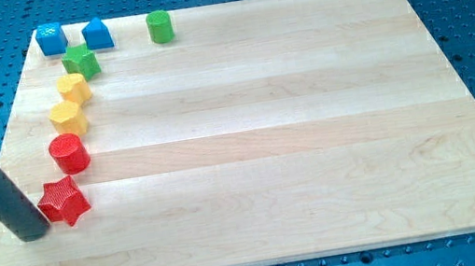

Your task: Keep arm at bottom center

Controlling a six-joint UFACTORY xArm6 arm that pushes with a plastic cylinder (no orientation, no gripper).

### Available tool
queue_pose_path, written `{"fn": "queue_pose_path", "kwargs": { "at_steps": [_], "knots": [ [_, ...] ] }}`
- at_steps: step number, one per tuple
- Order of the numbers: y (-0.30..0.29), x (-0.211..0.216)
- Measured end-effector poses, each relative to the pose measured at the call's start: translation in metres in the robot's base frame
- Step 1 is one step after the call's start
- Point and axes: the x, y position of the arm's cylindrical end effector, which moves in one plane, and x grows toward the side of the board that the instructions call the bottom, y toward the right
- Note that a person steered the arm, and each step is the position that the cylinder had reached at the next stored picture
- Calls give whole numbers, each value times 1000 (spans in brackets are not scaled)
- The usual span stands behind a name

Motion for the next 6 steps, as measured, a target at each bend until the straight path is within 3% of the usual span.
{"fn": "queue_pose_path", "kwargs": {
  "at_steps": [1, 2, 4, 6],
  "knots": [
    [13, 33],
    [99, 50],
    [220, 60],
    [293, 67]
  ]
}}
